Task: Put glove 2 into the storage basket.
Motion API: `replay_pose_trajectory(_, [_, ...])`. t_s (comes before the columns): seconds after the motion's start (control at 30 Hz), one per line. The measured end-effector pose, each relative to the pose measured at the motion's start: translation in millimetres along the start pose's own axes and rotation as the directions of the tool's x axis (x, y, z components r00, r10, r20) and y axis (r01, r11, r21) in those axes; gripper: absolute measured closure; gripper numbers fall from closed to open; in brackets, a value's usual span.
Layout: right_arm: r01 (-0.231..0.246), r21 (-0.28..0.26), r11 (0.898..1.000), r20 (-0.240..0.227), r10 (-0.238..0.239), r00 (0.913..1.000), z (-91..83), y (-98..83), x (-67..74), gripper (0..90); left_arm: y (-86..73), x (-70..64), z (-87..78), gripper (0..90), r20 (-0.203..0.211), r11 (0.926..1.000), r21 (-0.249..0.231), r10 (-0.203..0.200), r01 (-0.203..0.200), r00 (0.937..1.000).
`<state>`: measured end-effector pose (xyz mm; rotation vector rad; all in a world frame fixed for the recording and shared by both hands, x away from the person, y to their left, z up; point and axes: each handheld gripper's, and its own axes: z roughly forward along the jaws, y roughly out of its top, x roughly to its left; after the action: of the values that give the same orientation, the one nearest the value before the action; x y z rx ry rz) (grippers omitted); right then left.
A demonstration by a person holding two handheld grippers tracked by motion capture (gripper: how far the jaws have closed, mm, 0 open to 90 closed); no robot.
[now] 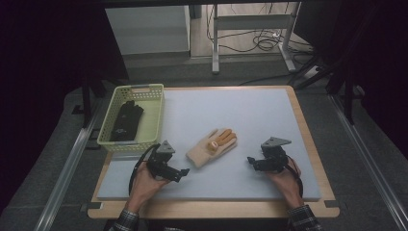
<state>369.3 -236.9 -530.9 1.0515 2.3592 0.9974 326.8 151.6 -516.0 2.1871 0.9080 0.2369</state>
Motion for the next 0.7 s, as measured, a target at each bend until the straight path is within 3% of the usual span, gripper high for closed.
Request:
replay_pose_trajectory(0.1, [0.003,0.005,1.0,0.003,-0.003,1.0,0.3,-0.2,0.3,22.9,18.7,-3.1,10.7,0.0,0.002,0.9982,0.035,0.049,-0.049,0.9988])
replay_pose_trajectory(0.27, [-0.002,0.003,1.0,-0.001,0.002,1.0,0.4,-0.6,-0.1,22.9,40.4,-8.6,29.3,0.0,0.018,0.9951,0.055,0.081,-0.082,0.9966])
replay_pose_trajectory(0.63, [0.002,-0.003,1.0,0.004,-0.002,1.0,0.7,-1.2,0.4,22.9,70.5,-8.4,73.4,0.0,0.021,0.9872,0.12,0.104,-0.106,0.9943])
replay_pose_trajectory(0.7, [0.0,-0.003,1.0,0.003,0.0,1.0,0.7,-1.2,0.7,22.9,75.6,-8.5,84.7,0.0,0.019,0.9829,0.146,0.111,-0.112,0.9937])
